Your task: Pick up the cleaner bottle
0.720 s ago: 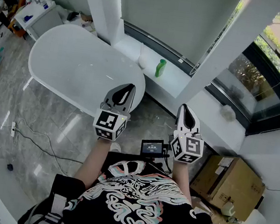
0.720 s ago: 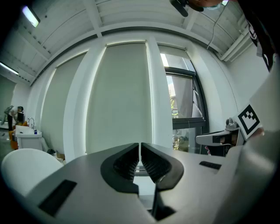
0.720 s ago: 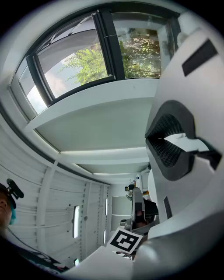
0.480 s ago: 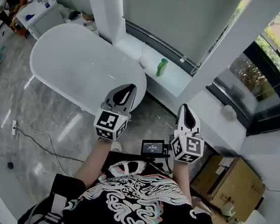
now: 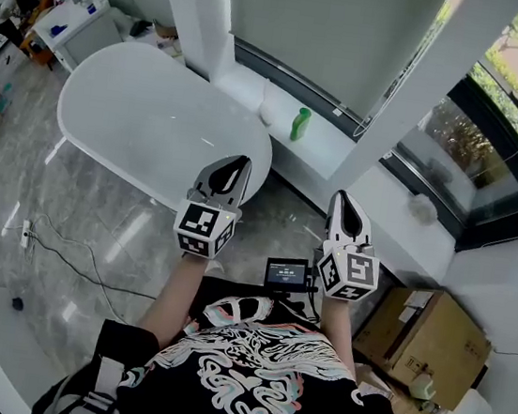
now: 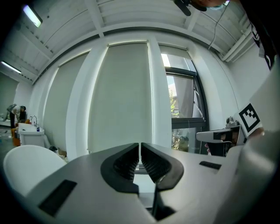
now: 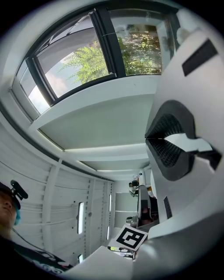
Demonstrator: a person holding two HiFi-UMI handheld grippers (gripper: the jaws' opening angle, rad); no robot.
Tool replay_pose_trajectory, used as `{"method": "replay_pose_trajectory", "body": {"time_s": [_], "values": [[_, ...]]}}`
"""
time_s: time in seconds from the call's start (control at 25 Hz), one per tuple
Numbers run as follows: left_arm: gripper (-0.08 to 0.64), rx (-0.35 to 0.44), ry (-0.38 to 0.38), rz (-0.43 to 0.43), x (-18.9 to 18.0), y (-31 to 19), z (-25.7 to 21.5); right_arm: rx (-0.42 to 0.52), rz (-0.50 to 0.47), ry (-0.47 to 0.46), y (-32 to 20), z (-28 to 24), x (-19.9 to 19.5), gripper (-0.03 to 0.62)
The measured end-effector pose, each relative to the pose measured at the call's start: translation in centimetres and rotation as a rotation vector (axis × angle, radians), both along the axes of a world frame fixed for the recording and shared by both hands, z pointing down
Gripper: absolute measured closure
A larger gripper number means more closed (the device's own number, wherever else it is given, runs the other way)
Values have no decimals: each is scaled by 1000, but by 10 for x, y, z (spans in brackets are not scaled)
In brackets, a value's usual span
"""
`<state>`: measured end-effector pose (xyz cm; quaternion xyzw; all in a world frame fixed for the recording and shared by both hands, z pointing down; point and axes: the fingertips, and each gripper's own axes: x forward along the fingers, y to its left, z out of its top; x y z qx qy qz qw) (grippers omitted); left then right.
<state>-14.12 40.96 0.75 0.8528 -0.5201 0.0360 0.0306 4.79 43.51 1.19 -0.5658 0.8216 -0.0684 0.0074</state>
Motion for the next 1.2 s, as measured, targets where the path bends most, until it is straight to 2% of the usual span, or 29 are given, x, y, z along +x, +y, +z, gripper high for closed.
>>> {"method": "replay_pose_trajectory", "body": {"time_s": [0.4,0.72,0.92,1.04,1.2], "values": [[531,-19,-16,34,17,7,7,-1,33,3,14,0,18,566],[529,-22,-18,66,35,-9,14,1,47,1,7,4,29,566],[531,-22,-25,78,43,-41,19,-2,53,15,-21,7,31,566],[531,-12,-55,87,49,-70,20,-5,55,27,-45,10,33,566],[531,-17,-59,98,57,-114,24,-13,62,29,-85,13,38,566]]}}
